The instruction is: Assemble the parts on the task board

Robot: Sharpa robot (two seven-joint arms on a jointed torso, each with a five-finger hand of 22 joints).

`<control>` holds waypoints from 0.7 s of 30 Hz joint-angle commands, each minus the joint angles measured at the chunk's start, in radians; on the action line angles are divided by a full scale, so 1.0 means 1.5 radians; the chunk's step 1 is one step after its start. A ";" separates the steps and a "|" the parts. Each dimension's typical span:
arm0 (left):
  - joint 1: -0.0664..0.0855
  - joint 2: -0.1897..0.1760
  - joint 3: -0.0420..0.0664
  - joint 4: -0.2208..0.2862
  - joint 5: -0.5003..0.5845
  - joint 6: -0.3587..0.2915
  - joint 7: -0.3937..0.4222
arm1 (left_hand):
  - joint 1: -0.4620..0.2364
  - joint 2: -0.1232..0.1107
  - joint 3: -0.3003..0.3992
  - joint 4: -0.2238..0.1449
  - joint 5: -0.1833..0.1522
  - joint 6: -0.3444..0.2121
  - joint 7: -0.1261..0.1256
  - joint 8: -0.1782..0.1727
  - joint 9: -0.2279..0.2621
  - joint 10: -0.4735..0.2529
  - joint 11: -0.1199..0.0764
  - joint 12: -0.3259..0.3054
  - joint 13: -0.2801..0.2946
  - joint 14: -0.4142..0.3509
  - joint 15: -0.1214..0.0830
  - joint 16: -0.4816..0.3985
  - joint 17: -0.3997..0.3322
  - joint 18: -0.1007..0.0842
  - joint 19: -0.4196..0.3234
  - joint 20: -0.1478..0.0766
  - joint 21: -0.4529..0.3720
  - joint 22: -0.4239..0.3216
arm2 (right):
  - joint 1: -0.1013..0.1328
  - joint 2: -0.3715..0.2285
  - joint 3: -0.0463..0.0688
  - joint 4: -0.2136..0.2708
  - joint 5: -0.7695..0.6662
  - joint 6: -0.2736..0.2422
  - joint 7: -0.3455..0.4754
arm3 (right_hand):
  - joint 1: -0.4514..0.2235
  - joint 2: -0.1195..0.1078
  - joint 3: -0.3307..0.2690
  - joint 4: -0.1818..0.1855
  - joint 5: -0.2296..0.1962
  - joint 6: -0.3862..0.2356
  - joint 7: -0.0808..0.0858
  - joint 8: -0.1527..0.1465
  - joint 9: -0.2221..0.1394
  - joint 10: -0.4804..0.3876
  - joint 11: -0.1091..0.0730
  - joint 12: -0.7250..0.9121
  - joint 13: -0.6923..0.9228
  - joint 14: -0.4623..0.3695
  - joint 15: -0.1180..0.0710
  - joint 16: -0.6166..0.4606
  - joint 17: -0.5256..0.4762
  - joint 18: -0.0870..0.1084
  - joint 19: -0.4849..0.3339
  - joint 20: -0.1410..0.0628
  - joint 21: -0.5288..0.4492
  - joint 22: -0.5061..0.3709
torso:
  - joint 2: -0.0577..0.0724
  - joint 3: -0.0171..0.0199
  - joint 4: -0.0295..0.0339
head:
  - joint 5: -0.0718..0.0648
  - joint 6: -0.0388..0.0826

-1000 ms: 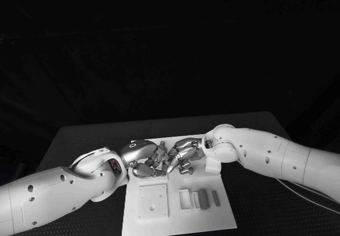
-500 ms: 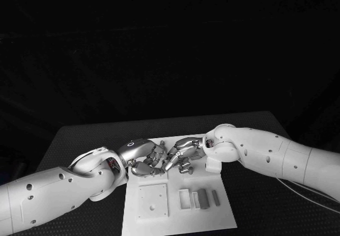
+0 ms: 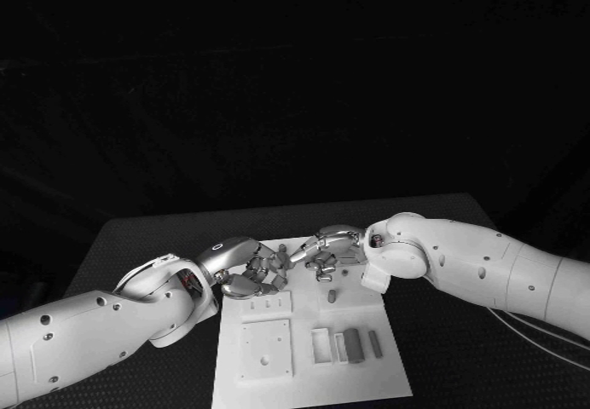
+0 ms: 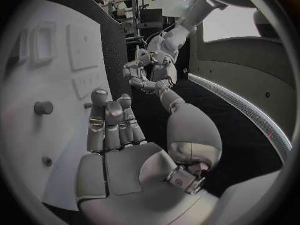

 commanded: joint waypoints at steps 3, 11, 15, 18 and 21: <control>0.000 -0.003 0.000 0.001 0.053 -0.014 -0.032 | -0.004 0.004 0.007 0.010 0.001 0.017 0.015 0.038 0.037 0.000 -0.003 -0.001 -0.001 0.003 -0.009 0.000 -0.001 0.027 0.000 -0.006 0.002 0.014 | 0.000 -0.015 0.021 0.017 -0.044 -0.119 0.050 | -0.008 0.002 0.000 0.009 0.002 -0.021 0.019 0.001 0.002 -0.007 -0.001 0.006 0.002 -0.006 0.001 0.005 0.001 0.010 -0.003 -0.004 -0.004 0.005 | 0.000 -0.0001 -0.0007 | 0.003 -0.001; 0.000 -0.003 -0.015 -0.003 0.006 -0.015 -0.102 | -0.004 0.003 0.007 0.009 0.001 0.018 0.013 0.039 0.038 0.001 -0.004 -0.001 -0.001 0.003 -0.009 -0.001 -0.001 0.027 0.000 -0.006 0.002 0.014 | 0.000 -0.036 0.050 0.039 -0.125 -0.241 0.084 | -0.003 0.013 -0.004 0.005 0.002 -0.016 0.017 0.005 0.006 -0.005 -0.003 0.012 0.002 -0.003 -0.001 0.008 0.001 0.010 0.002 -0.008 -0.001 0.006 | 0.000 0.0009 -0.0022 | 0.006 -0.004; 0.000 0.001 -0.036 -0.007 0.005 -0.021 -0.144 | -0.004 0.003 0.007 0.009 0.002 0.018 0.013 0.040 0.038 0.001 -0.004 -0.001 -0.001 0.004 -0.009 -0.001 -0.001 0.027 0.000 -0.006 0.002 0.014 | 0.001 -0.040 0.054 0.046 -0.132 -0.273 0.092 | -0.002 0.018 -0.010 -0.001 0.002 -0.014 0.015 0.007 0.008 -0.003 -0.005 0.015 0.000 -0.001 -0.003 0.009 0.000 0.010 0.004 -0.010 0.001 0.007 | 0.000 0.0007 -0.0014 | 0.007 -0.006; -0.001 0.002 -0.047 -0.009 -0.005 -0.022 -0.181 | -0.004 0.003 0.007 0.009 0.002 0.018 0.013 0.040 0.038 0.001 -0.004 -0.001 -0.001 0.004 -0.009 -0.001 -0.001 0.027 0.000 -0.006 0.002 0.014 | 0.002 -0.041 0.055 0.048 -0.148 -0.283 0.095 | -0.002 0.020 -0.012 -0.003 0.002 -0.013 0.014 0.008 0.009 -0.002 -0.006 0.015 -0.001 0.000 -0.003 0.010 0.000 0.010 0.005 -0.011 0.001 0.007 | 0.000 0.0012 -0.0014 | 0.007 -0.009; -0.001 0.001 -0.053 -0.007 -0.029 -0.010 -0.219 | -0.004 0.003 0.007 0.009 0.002 0.019 0.013 0.040 0.038 0.001 -0.004 -0.001 -0.001 0.004 -0.009 -0.001 -0.001 0.027 0.000 -0.006 0.002 0.014 | 0.002 -0.042 0.056 0.051 -0.161 -0.290 0.097 | -0.002 0.021 -0.013 -0.003 0.002 -0.013 0.014 0.008 0.009 -0.002 -0.006 0.015 -0.001 0.001 -0.004 0.010 -0.001 0.010 0.006 -0.011 0.001 0.007 | 0.000 0.0014 -0.0006 | 0.007 -0.011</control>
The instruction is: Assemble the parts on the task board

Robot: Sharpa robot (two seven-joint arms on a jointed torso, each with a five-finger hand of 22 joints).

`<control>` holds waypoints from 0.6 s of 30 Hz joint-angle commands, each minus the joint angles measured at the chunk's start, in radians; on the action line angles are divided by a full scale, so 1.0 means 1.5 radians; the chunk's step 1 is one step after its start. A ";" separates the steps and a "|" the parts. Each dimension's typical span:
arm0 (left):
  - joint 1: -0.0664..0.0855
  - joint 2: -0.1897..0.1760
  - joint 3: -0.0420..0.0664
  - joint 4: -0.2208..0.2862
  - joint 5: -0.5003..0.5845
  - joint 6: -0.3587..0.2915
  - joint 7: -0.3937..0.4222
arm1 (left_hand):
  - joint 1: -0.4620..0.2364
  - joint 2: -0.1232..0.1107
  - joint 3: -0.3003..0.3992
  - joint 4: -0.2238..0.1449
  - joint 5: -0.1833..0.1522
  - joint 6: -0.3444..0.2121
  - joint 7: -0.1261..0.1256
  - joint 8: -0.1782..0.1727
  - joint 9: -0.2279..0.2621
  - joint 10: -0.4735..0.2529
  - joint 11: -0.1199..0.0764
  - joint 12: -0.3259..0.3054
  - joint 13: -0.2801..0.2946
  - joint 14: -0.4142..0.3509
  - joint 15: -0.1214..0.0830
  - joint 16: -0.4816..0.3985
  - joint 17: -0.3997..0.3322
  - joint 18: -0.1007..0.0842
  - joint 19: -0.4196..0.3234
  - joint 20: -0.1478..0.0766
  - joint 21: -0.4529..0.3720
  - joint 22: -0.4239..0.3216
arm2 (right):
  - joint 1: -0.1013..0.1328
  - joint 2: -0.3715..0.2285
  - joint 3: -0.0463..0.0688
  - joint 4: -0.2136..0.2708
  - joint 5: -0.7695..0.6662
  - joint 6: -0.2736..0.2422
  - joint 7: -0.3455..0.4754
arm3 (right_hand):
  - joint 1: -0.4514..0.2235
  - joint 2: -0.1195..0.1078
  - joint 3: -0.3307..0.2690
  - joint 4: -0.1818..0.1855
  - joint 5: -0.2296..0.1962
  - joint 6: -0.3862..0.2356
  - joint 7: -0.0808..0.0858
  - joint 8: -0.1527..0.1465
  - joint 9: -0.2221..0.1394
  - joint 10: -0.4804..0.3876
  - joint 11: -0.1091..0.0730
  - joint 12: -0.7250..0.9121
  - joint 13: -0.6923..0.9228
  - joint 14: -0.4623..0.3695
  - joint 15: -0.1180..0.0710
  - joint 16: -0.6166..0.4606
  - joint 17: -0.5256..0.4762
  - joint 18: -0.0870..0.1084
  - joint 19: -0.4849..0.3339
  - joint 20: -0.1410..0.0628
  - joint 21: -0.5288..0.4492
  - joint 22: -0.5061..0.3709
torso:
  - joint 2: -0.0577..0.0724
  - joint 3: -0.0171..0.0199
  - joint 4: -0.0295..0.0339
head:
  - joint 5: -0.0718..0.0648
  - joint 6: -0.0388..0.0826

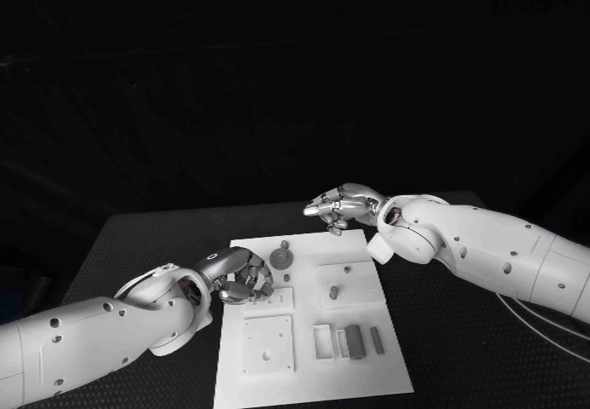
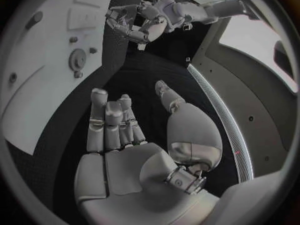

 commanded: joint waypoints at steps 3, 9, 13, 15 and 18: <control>0.000 0.002 -0.006 0.005 -0.067 0.017 -0.121 | -0.002 0.002 0.007 0.009 0.003 0.019 0.013 0.040 0.039 0.001 -0.004 -0.001 -0.001 0.003 -0.009 0.000 -0.001 0.027 -0.001 -0.005 0.002 0.014 | 0.000 -0.002 0.001 0.006 -0.056 -0.047 0.027 | 0.000 0.008 -0.005 0.000 0.002 -0.005 0.011 0.005 0.001 0.001 -0.004 0.003 -0.001 0.000 -0.004 0.004 -0.001 0.010 0.007 -0.008 0.001 0.007 | 0.000 0.0008 0.0010 | 0.001 -0.007; 0.000 0.014 -0.009 0.004 -0.082 0.032 -0.186 | -0.002 0.002 0.007 0.010 0.004 0.019 0.013 0.040 0.039 0.001 -0.005 -0.001 -0.001 0.004 -0.009 0.000 -0.001 0.027 -0.001 -0.005 0.002 0.014 | 0.000 -0.002 0.002 0.010 -0.068 -0.056 0.029 | 0.001 0.012 -0.007 -0.003 0.002 -0.004 0.010 0.005 0.002 0.003 -0.005 0.004 -0.003 0.002 -0.005 0.005 -0.002 0.010 0.008 -0.009 0.001 0.008 | 0.000 -0.0001 0.0004 | 0.002 -0.011; -0.001 0.022 -0.010 0.001 -0.103 0.053 -0.225 | -0.018 -0.010 0.025 0.022 0.006 0.032 0.007 0.048 0.046 0.024 -0.012 -0.004 -0.007 0.029 -0.018 -0.005 -0.009 0.030 0.014 -0.013 0.006 0.012 | 0.000 -0.001 0.002 0.017 -0.077 -0.056 0.029 | 0.001 0.013 -0.008 -0.005 0.002 -0.004 0.010 0.006 0.003 0.004 -0.005 0.004 -0.004 0.002 -0.005 0.005 -0.002 0.010 0.008 -0.009 0.001 0.008 | 0.001 0.0001 -0.0004 | 0.002 -0.013; -0.003 0.026 -0.010 0.000 -0.108 0.051 -0.235 | -0.020 -0.011 0.027 0.022 0.006 0.032 0.006 0.048 0.047 0.027 -0.013 -0.005 -0.008 0.032 -0.019 -0.006 -0.011 0.030 0.016 -0.013 0.006 0.012 | 0.000 0.000 0.002 0.020 -0.080 -0.056 0.029 | 0.001 0.013 -0.009 -0.006 0.002 -0.004 0.010 0.006 0.003 0.004 -0.005 0.004 -0.004 0.003 -0.005 0.005 -0.002 0.010 0.009 -0.009 0.001 0.008 | 0.001 0.0002 -0.0006 | 0.002 -0.014; -0.005 0.030 -0.011 -0.001 -0.112 0.044 -0.245 | -0.023 -0.012 0.030 0.023 0.006 0.033 0.004 0.050 0.051 0.032 -0.015 -0.006 -0.009 0.039 -0.021 -0.007 -0.013 0.029 0.020 -0.015 0.006 0.012 | 0.000 0.000 0.003 0.023 -0.082 -0.057 0.028 | 0.001 0.014 -0.009 -0.006 0.002 -0.003 0.010 0.006 0.003 0.004 -0.005 0.004 -0.004 0.003 -0.005 0.005 -0.002 0.010 0.009 -0.009 0.001 0.008 | 0.001 0.0002 -0.0002 | 0.001 -0.015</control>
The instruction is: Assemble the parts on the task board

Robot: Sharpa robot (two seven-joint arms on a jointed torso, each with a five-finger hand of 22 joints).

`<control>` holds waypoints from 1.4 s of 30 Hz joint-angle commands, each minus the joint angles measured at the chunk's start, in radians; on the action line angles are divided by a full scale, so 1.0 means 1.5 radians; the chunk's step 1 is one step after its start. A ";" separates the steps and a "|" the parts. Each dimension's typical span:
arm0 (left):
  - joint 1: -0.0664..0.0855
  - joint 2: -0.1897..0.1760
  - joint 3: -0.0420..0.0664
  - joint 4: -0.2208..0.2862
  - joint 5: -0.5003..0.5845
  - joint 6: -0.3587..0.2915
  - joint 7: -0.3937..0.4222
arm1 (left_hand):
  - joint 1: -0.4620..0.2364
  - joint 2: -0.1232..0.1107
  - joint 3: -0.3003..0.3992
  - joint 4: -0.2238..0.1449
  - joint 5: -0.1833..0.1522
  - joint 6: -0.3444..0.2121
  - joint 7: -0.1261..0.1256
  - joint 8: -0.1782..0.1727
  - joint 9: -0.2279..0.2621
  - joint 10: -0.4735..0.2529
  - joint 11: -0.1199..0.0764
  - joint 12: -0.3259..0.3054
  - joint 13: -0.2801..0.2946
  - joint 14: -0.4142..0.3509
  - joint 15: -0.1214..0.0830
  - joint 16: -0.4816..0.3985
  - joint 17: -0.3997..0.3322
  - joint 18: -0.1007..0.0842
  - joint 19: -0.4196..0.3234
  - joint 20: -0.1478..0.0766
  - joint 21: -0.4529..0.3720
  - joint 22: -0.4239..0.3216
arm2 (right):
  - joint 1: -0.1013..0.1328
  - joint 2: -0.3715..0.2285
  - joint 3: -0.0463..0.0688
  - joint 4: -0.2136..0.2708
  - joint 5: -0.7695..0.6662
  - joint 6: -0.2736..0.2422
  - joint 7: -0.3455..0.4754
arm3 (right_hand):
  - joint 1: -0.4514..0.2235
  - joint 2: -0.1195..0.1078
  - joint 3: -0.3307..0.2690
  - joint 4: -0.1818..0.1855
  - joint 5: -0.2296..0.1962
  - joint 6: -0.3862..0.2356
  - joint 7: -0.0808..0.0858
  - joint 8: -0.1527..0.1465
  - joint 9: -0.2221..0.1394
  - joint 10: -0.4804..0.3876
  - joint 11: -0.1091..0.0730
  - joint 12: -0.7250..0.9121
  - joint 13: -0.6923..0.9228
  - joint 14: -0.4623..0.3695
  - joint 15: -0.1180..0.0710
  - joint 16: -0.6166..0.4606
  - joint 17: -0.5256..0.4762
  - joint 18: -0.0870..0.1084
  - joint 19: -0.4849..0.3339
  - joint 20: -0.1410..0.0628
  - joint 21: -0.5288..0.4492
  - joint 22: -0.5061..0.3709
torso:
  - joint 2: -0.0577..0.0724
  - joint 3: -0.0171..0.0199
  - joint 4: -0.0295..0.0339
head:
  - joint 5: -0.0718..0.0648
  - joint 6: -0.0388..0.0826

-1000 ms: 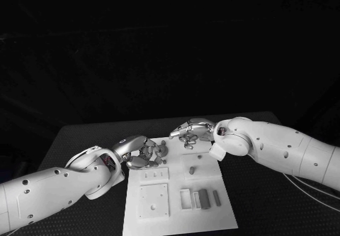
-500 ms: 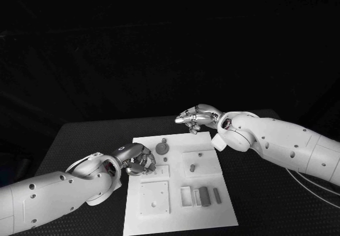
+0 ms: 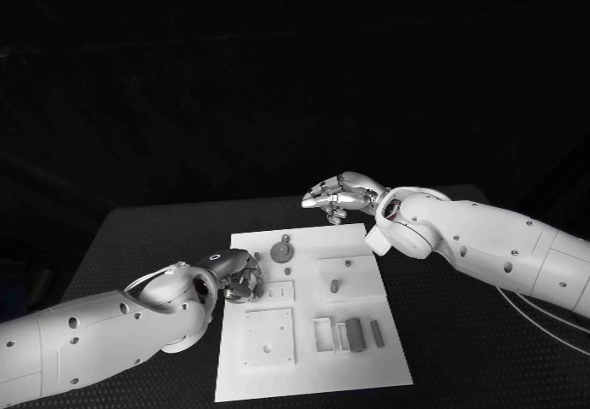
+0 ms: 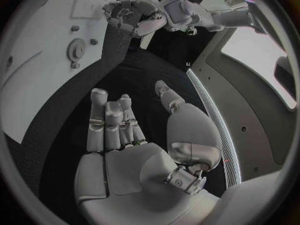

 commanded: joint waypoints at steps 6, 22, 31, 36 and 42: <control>-0.002 0.011 0.000 -0.003 -0.044 0.009 -0.062 | -0.014 0.001 0.032 0.027 0.004 0.025 0.013 0.054 0.057 0.016 -0.003 -0.002 -0.002 0.026 -0.013 -0.005 -0.004 0.029 0.014 -0.004 0.002 0.012 | 0.000 0.001 0.000 0.007 -0.026 -0.008 0.010 | 0.001 0.009 -0.005 -0.003 0.001 -0.004 0.008 0.004 0.001 0.002 -0.003 0.004 -0.002 0.001 -0.003 0.002 -0.001 0.015 0.008 -0.009 0.001 0.008 | 0.000 -0.0008 0.0002 | -0.003 -0.003; -0.005 0.025 0.001 -0.002 -0.059 0.007 -0.072 | -0.025 -0.003 0.034 0.031 0.006 0.034 0.006 0.061 0.066 0.031 -0.010 0.000 -0.003 0.042 -0.020 -0.002 -0.005 0.028 0.028 -0.009 0.005 0.012 | 0.000 0.004 0.000 0.009 -0.031 -0.007 0.009 | 0.001 0.010 -0.007 -0.004 0.001 -0.004 0.007 0.004 0.001 0.002 -0.003 0.004 -0.003 0.001 -0.003 0.002 -0.002 0.015 0.008 -0.009 0.001 0.008 | 0.000 -0.0007 -0.0001 | -0.006 -0.003; -0.005 0.033 0.001 -0.009 -0.069 0.017 -0.084 | -0.032 -0.005 0.034 0.034 0.007 0.038 0.003 0.064 0.070 0.036 -0.013 0.000 -0.003 0.047 -0.023 -0.001 -0.005 0.028 0.033 -0.011 0.006 0.013 | 0.000 0.004 0.000 0.011 -0.034 -0.006 0.008 | 0.001 0.011 -0.007 -0.005 0.001 -0.004 0.007 0.004 0.001 0.002 -0.003 0.004 -0.003 0.001 -0.003 0.002 -0.002 0.015 0.008 -0.009 0.001 0.008 | 0.000 -0.0010 0.0007 | -0.007 -0.002; -0.007 0.040 0.001 -0.015 -0.071 0.022 -0.088 | -0.035 -0.005 0.033 0.035 0.007 0.040 0.002 0.066 0.072 0.038 -0.014 0.000 -0.003 0.049 -0.024 -0.001 -0.005 0.028 0.034 -0.012 0.006 0.013 | 0.000 0.005 0.000 0.011 -0.035 -0.006 0.007 | 0.000 0.011 -0.008 -0.005 0.001 -0.004 0.007 0.004 0.001 0.002 -0.003 0.004 -0.003 0.001 -0.003 0.002 -0.002 0.015 0.008 -0.009 0.001 0.008 | 0.000 -0.0010 0.0001 | -0.007 -0.002; -0.009 0.049 0.001 -0.024 -0.074 0.028 -0.091 | -0.039 -0.005 0.033 0.037 0.007 0.041 0.001 0.067 0.073 0.039 -0.015 0.000 -0.003 0.051 -0.025 -0.001 -0.005 0.027 0.036 -0.013 0.007 0.013 | 0.000 0.005 0.000 0.011 -0.036 -0.006 0.007 | 0.000 0.012 -0.008 -0.005 0.001 -0.004 0.007 0.004 0.001 0.002 -0.003 0.005 -0.004 0.001 -0.003 0.002 -0.002 0.015 0.008 -0.009 0.001 0.007 | 0.000 -0.0008 -0.0002 | -0.008 -0.001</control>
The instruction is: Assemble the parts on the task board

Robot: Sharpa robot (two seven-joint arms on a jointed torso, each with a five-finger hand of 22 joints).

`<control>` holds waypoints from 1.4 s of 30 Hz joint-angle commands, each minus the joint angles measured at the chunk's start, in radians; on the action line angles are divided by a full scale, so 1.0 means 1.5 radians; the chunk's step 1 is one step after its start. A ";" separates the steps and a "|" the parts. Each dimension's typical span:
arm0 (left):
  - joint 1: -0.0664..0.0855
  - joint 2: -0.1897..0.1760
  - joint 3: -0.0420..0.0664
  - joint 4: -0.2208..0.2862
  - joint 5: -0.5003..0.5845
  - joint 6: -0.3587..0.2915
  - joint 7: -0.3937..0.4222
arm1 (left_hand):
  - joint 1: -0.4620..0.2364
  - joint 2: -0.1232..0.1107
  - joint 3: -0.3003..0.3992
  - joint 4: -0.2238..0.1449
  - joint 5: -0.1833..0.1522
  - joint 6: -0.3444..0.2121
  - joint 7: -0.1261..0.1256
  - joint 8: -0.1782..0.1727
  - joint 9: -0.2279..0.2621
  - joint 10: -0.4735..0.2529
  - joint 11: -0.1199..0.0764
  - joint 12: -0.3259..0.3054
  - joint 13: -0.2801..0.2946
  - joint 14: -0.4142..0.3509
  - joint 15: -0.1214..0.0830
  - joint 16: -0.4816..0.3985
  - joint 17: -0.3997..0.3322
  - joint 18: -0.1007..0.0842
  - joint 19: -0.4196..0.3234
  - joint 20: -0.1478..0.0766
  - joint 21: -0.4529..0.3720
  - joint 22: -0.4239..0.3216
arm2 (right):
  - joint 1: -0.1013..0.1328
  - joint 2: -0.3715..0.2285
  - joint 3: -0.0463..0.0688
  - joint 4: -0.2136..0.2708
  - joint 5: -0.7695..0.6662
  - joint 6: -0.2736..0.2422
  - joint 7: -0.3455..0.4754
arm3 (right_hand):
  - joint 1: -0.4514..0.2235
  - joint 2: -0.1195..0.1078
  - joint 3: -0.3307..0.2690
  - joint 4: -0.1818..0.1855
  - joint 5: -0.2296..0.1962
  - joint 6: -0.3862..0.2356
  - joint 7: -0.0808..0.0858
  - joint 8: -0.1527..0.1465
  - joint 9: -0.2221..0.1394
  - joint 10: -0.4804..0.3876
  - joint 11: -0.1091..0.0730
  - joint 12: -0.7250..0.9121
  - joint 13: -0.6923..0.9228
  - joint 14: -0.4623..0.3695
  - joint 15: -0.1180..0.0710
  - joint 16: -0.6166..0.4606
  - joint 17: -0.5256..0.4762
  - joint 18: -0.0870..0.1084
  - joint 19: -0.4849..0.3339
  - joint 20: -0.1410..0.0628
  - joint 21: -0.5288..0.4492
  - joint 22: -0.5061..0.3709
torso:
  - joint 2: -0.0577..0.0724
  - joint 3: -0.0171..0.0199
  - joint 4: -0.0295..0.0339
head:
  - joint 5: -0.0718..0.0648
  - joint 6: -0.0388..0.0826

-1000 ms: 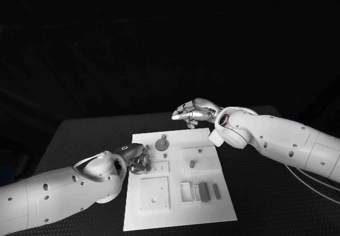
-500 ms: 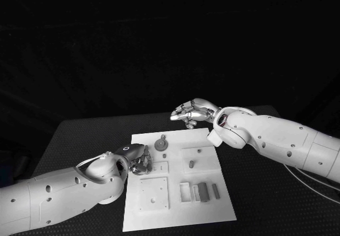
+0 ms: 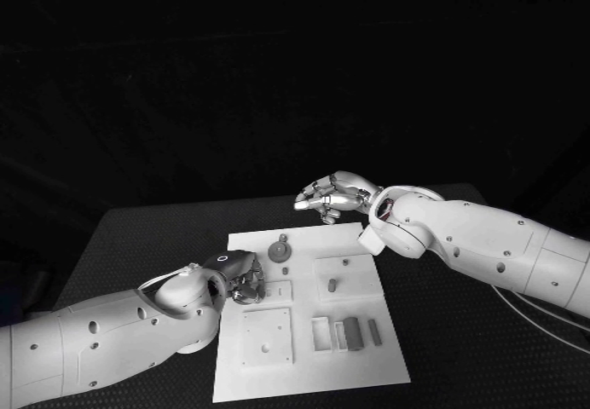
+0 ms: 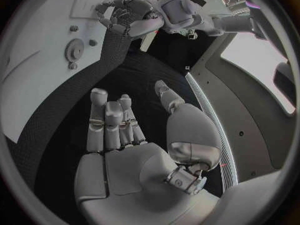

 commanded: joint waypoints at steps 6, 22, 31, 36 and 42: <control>-0.002 0.011 0.001 -0.011 -0.015 0.018 -0.011 | -0.006 0.005 0.031 0.036 0.004 0.026 0.016 0.067 0.074 0.006 0.001 0.000 -0.001 0.016 -0.013 0.002 0.000 0.027 0.005 0.001 0.004 0.013 | 0.000 0.000 0.000 0.002 -0.009 0.000 0.005 | 0.000 0.007 -0.005 -0.002 0.001 -0.002 0.008 0.004 0.001 0.002 -0.004 0.002 -0.001 0.001 -0.003 0.002 -0.001 0.016 0.005 -0.008 0.001 0.007 | 0.000 0.0003 0.0000 | -0.003 0.000; -0.002 0.022 0.001 -0.023 -0.023 0.031 -0.015 | -0.010 0.007 0.030 0.038 0.002 0.027 0.015 0.068 0.076 0.007 0.000 0.000 -0.001 0.017 -0.014 0.002 0.000 0.027 0.007 0.000 0.004 0.013 | 0.000 0.000 0.000 0.002 -0.009 -0.003 0.002 | -0.004 0.008 -0.007 -0.001 0.001 -0.002 0.008 0.004 0.001 0.002 -0.004 0.002 -0.003 0.001 -0.004 0.002 -0.002 0.016 0.005 -0.008 0.000 0.007 | 0.000 0.0000 0.0002 | -0.007 -0.001; -0.002 0.025 0.001 -0.022 -0.016 0.037 -0.013 | -0.011 0.007 0.029 0.038 0.001 0.027 0.015 0.068 0.076 0.008 0.000 0.000 -0.001 0.017 -0.014 0.003 0.000 0.027 0.007 0.000 0.004 0.013 | 0.000 0.000 0.000 0.001 -0.009 -0.001 0.001 | -0.005 0.008 -0.007 -0.001 0.001 -0.002 0.008 0.004 0.001 0.003 -0.004 0.002 -0.003 0.001 -0.004 0.002 -0.002 0.016 0.005 -0.008 0.000 0.007 | 0.000 -0.0002 0.0008 | -0.008 -0.003; -0.002 0.028 0.001 -0.019 -0.009 0.039 -0.012 | -0.012 0.007 0.029 0.038 0.001 0.027 0.015 0.068 0.077 0.008 -0.001 0.000 -0.001 0.018 -0.014 0.003 0.000 0.027 0.007 0.000 0.005 0.013 | 0.000 0.000 0.000 0.000 -0.009 0.000 0.001 | -0.005 0.008 -0.008 -0.001 0.001 -0.002 0.008 0.004 0.002 0.003 -0.004 0.002 -0.003 0.001 -0.004 0.002 -0.002 0.016 0.005 -0.008 0.000 0.007 | 0.000 -0.0003 0.0005 | -0.008 -0.004; -0.002 0.030 0.001 -0.018 -0.008 0.037 -0.011 | -0.012 0.007 0.029 0.038 0.001 0.027 0.014 0.068 0.077 0.008 -0.001 0.000 -0.001 0.018 -0.014 0.003 0.000 0.027 0.007 0.000 0.005 0.013 | 0.000 0.001 0.000 0.000 -0.009 0.001 0.000 | -0.005 0.008 -0.008 -0.001 0.001 -0.002 0.008 0.004 0.002 0.003 -0.004 0.002 -0.004 0.001 -0.004 0.002 -0.002 0.016 0.005 -0.008 -0.001 0.007 | 0.000 -0.0001 0.0004 | -0.008 -0.004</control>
